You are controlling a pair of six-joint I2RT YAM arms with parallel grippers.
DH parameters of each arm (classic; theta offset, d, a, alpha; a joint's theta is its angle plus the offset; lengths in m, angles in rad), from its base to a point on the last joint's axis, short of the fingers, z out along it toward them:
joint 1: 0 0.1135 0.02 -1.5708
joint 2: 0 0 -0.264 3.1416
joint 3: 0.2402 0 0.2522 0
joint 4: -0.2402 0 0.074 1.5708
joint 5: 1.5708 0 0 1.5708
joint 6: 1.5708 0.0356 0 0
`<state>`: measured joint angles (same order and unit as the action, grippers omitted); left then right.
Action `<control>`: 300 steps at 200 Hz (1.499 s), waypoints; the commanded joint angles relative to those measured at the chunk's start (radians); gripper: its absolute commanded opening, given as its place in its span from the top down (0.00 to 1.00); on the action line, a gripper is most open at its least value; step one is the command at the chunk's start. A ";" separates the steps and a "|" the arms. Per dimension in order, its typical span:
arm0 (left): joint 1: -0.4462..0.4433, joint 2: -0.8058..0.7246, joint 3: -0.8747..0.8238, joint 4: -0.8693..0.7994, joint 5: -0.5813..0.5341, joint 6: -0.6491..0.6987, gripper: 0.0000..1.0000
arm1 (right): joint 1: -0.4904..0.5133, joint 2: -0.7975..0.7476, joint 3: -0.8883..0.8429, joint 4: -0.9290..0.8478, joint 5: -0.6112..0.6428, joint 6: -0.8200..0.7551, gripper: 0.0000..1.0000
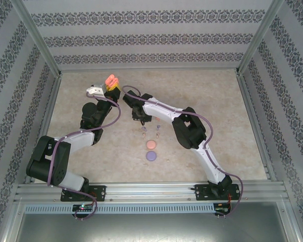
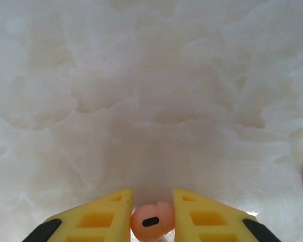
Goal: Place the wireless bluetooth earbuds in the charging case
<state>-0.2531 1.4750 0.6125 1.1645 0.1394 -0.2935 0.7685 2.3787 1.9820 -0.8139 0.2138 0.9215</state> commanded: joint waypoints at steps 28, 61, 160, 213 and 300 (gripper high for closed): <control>0.011 -0.007 0.020 0.064 0.050 -0.009 1.00 | -0.022 -0.156 -0.047 0.065 0.055 -0.027 0.76; 0.012 -0.027 0.028 0.045 0.081 0.009 1.00 | -0.042 -0.233 -0.072 0.091 0.069 -0.067 0.75; 0.005 -0.085 0.048 -0.025 0.272 0.148 1.00 | -0.090 -0.524 -0.123 0.197 0.111 -0.245 0.75; -0.069 -0.123 0.087 -0.144 0.232 0.361 1.00 | -0.085 -0.689 -0.167 0.305 0.104 -0.330 0.74; -0.214 -0.077 0.155 -0.130 0.086 0.493 1.00 | -0.034 -0.886 -0.399 0.678 -0.008 -0.343 0.73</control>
<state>-0.4423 1.3830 0.7227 1.0088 0.2760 0.1497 0.7147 1.5352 1.6535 -0.2966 0.2562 0.5903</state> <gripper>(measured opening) 0.234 0.270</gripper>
